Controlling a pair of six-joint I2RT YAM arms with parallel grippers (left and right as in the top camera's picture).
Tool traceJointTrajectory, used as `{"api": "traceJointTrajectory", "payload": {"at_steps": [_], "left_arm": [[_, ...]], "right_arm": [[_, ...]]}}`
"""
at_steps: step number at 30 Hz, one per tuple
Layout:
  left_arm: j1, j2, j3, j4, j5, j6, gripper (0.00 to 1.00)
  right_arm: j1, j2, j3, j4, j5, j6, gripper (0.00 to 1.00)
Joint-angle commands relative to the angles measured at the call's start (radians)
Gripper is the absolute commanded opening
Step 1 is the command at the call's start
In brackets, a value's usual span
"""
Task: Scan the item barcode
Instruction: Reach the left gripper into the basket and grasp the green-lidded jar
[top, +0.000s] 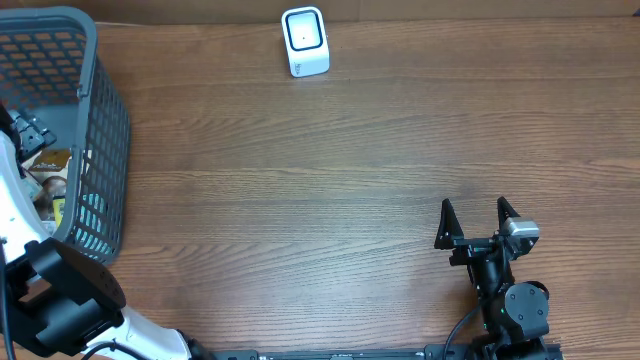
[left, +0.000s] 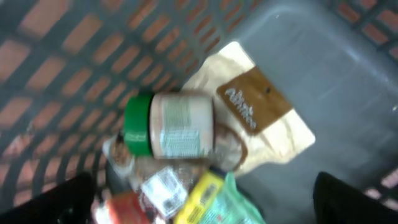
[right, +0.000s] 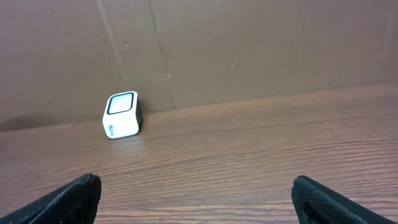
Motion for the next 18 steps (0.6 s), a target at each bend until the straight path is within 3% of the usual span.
{"api": "traceJointTrajectory", "payload": {"at_steps": [1, 5, 10, 18], "left_arm": [[0.012, 0.008, -0.09, 0.087, 0.007, 0.259, 1.0], [0.013, 0.018, -0.197, 0.135, 0.029, 0.517, 1.0], [0.013, 0.025, -0.274, 0.199, 0.019, 0.729, 1.0], [0.02, 0.025, -0.274, 0.269, 0.031, 0.969, 1.0]], "right_arm": [[0.0, -0.001, -0.01, 0.005, 0.014, 0.005, 1.0], [0.0, -0.001, -0.01, 0.006, 0.014, 0.005, 1.0], [0.0, -0.001, -0.01, 0.006, 0.014, 0.005, 1.0], [0.0, 0.0, -0.01, 0.005, 0.014, 0.005, 1.0]]}}
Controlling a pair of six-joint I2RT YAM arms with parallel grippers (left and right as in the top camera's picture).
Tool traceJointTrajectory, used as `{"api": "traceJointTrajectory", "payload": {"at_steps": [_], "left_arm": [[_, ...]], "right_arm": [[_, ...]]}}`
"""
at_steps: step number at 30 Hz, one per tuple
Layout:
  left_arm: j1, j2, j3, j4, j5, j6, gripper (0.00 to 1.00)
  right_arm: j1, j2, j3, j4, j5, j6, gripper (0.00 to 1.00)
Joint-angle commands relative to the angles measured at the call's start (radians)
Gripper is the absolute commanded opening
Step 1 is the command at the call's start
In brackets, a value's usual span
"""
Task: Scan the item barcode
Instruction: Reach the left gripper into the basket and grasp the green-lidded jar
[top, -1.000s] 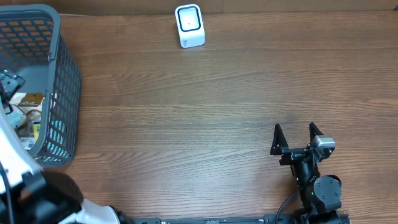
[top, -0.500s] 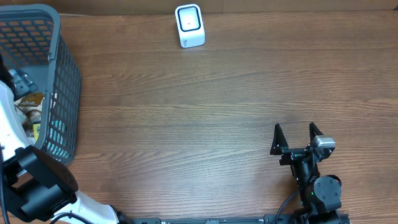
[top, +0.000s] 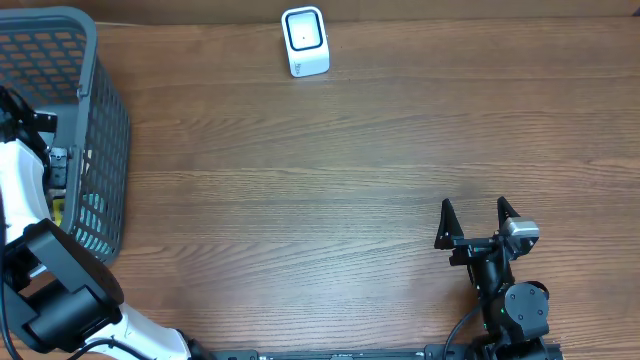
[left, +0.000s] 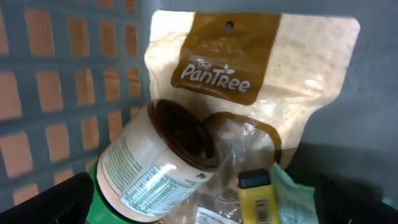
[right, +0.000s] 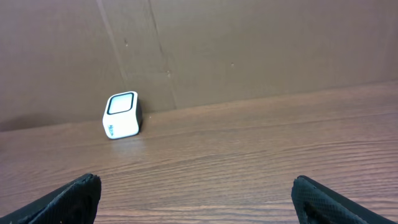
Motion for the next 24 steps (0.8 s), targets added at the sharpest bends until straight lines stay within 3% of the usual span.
{"api": "traceJointTrajectory", "payload": {"at_steps": [1, 14, 24], "left_arm": [[0.02, 0.006, 0.0, 0.008, 0.017, 0.188, 1.0], [0.128, 0.011, -0.001, 0.03, 0.09, 0.2, 1.0], [0.127, 0.119, 0.0, 0.035, 0.095, 0.205, 1.0]], "right_arm": [[0.0, 0.0, -0.01, 0.005, 0.014, 0.005, 1.0], [0.0, 0.0, -0.01, 0.005, 0.014, 0.005, 1.0], [0.0, 0.0, -0.01, 0.005, 0.014, 0.004, 1.0]]}}
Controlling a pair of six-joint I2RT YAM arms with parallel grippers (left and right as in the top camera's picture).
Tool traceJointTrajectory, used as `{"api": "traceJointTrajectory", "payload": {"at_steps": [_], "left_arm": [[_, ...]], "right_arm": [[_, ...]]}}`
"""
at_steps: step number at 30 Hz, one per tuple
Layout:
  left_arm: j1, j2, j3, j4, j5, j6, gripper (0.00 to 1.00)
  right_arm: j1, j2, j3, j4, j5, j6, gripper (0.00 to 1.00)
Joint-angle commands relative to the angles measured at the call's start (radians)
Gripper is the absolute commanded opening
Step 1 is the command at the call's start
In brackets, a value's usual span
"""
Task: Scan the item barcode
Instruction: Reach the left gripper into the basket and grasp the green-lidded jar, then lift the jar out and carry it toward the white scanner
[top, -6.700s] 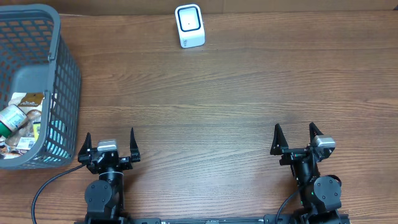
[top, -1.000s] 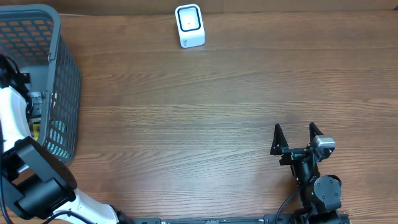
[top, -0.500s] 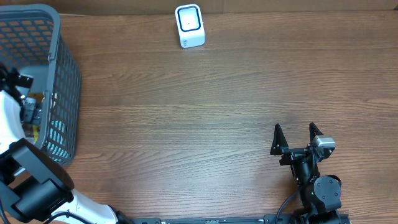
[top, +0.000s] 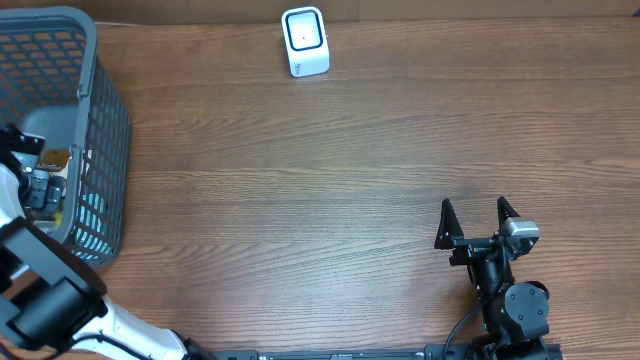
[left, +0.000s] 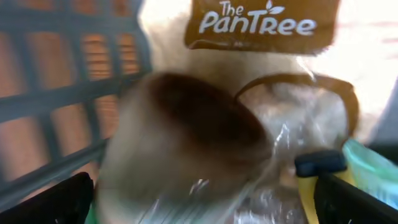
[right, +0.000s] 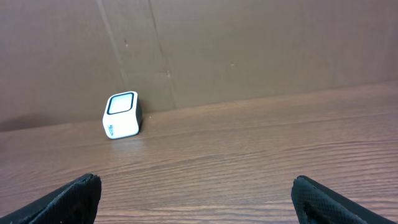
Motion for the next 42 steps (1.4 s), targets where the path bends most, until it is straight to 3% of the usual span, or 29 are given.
{"api": "traceJointTrajectory", "payload": {"at_steps": [1, 5, 8, 14, 17, 25, 29, 37, 42], "left_arm": [[-0.002, 0.05, 0.0, 0.0, 0.026, 0.019, 1.0], [-0.005, 0.057, 0.0, 0.014, 0.026, 0.006, 0.96], [-0.01, 0.056, 0.001, 0.021, 0.019, 0.004, 0.82], [-0.022, 0.044, 0.001, 0.02, 0.018, 0.003, 0.67], [-0.037, 0.032, 0.003, 0.022, -0.011, 0.003, 0.55], [-0.068, -0.024, 0.004, 0.066, -0.085, -0.058, 0.52], [-0.08, -0.069, 0.004, 0.085, -0.085, -0.089, 0.37], [-0.089, -0.183, 0.004, 0.14, -0.082, -0.257, 0.34], [-0.109, -0.284, 0.005, 0.195, -0.072, -0.363, 0.27]], "right_arm": [[0.0, 0.0, -0.01, 0.005, 0.014, 0.005, 1.0], [0.0, 0.0, -0.01, 0.005, 0.014, 0.005, 1.0], [0.0, -0.001, -0.01, 0.005, 0.014, 0.005, 1.0], [0.0, -0.001, -0.01, 0.006, 0.014, 0.005, 1.0], [0.0, 0.0, -0.01, 0.006, 0.014, 0.005, 1.0], [0.0, -0.001, -0.01, 0.006, 0.014, 0.005, 1.0], [0.0, -0.001, -0.01, 0.005, 0.014, 0.005, 1.0], [0.0, 0.0, -0.01, 0.006, 0.014, 0.005, 1.0], [0.0, 0.0, -0.01, 0.005, 0.014, 0.005, 1.0]]}}
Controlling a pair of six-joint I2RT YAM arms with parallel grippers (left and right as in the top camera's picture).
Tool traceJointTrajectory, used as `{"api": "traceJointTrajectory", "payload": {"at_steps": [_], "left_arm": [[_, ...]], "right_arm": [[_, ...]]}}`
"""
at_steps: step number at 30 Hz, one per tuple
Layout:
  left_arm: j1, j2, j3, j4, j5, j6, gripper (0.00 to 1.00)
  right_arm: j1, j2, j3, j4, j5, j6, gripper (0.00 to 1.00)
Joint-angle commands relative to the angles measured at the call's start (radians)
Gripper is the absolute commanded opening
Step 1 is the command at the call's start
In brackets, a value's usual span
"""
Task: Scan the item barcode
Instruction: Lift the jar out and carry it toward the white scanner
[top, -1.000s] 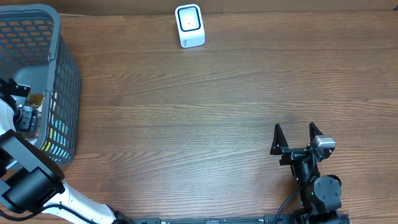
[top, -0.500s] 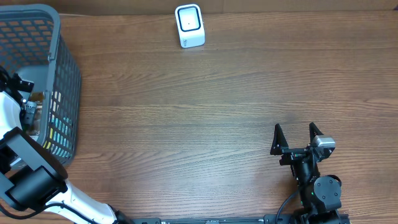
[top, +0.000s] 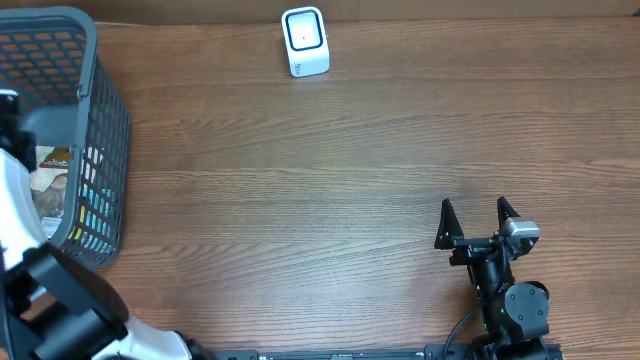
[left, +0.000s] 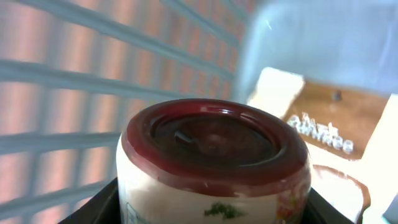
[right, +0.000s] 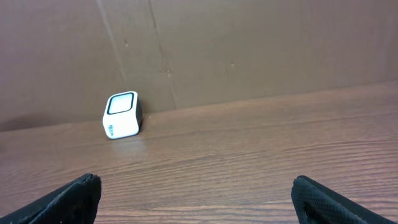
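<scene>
In the left wrist view a jar with a dark brown base and a white label fills the frame, base toward the camera. My left gripper is shut on it, a black finger on each side. It hangs inside the grey mesh basket, above a tan "PanTree" pouch. The white barcode scanner stands at the table's far edge. My right gripper rests open near the front right, with nothing between its fingers.
The basket's mesh wall stands close on the left of the jar. More packets lie on the basket floor around the pouch. From the right wrist the scanner shows against a brown cardboard back wall.
My left gripper was open, low around the jar lying on the pouch. Now it is shut on the jar, and the pouch lies farther below. The right arm has not moved.
My left gripper first hung open above the basket's contents, the green-lidded jar lying on the pouch. Then it was nearer, facing the jar's brown base. Then it was down around the jar. Now it holds the jar above the pouch. The right arm stayed still throughout.
</scene>
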Motion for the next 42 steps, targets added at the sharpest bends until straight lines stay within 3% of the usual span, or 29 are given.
{"api": "traceJointTrajectory", "payload": {"at_steps": [1, 8, 20, 29, 39, 42], "left_arm": [[-0.031, -0.117, 0.006, 0.041, 0.01, -0.123, 0.27], [-0.165, -0.259, 0.007, 0.121, 0.084, -0.124, 0.29], [-0.548, -0.416, 0.007, 0.127, 0.084, -0.124, 0.35], [-0.793, -0.373, 0.007, -0.092, 0.114, -0.124, 0.33], [-0.886, -0.202, 0.007, -0.349, 0.37, -0.125, 0.33], [-0.901, -0.137, 0.007, -0.382, 0.445, -0.125, 0.38]], "right_arm": [[0.0, 0.0, -0.01, 0.005, 0.014, 0.005, 1.0], [0.0, -0.001, -0.01, 0.005, 0.014, 0.005, 1.0], [0.0, -0.001, -0.01, 0.005, 0.014, 0.005, 1.0], [0.0, -0.001, -0.01, 0.005, 0.014, 0.005, 1.0], [0.0, 0.0, -0.01, 0.005, 0.014, 0.005, 1.0], [0.0, 0.0, -0.01, 0.005, 0.014, 0.005, 1.0]]}}
